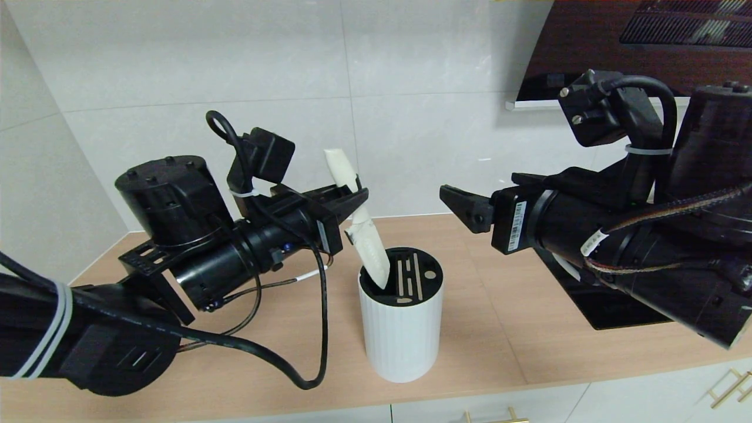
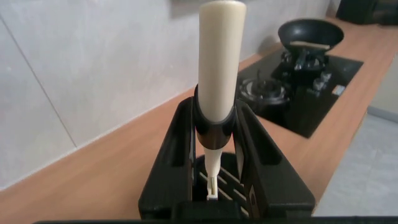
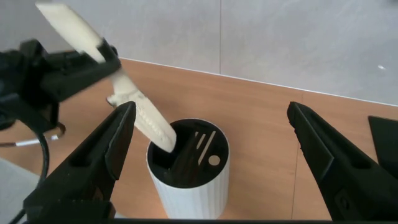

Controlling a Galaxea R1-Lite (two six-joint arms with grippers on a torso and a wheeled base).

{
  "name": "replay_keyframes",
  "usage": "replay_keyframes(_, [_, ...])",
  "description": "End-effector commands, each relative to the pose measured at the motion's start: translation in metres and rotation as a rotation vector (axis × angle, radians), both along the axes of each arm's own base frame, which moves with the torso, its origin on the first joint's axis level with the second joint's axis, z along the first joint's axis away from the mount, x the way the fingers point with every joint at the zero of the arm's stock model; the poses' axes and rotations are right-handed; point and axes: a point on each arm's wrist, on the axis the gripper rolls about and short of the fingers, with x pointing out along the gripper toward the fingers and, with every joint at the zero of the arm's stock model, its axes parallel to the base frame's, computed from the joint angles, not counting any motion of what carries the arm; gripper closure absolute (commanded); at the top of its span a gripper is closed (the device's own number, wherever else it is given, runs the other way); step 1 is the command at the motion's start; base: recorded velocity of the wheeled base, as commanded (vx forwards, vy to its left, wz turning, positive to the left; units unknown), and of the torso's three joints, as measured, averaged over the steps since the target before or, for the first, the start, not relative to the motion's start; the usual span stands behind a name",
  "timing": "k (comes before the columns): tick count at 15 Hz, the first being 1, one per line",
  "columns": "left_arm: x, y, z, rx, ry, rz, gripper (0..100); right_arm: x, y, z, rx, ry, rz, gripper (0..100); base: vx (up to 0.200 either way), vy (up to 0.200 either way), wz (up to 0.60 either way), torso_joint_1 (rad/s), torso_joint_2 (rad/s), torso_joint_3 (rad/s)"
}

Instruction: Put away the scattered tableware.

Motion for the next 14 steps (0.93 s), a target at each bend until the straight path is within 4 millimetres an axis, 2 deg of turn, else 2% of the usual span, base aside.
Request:
replay_keyframes(1, [0.005, -0.005, -0.012, 0.017, 0.034, -0.006, 100, 0.0, 0.0, -0.001, -0.001, 0.001, -0.001, 0, 0.0, 0.0, 0.0, 0.0, 0.0, 0.0])
replay_keyframes(7, [0.003, -0.022, -0.038, 0.068, 0.1, -0.035, 100, 0.002, -0.001, -0.001, -0.001, 0.001, -0.007, 0, 0.0, 0.0, 0.0, 0.0, 0.0, 0.0])
replay_keyframes(14, [0.009, -0.038, -0.059, 0.076, 0.063, 0.006, 100, 0.002, -0.001, -0.001, -0.001, 0.001, -0.006, 0, 0.0, 0.0, 0.0, 0.0, 0.0, 0.0])
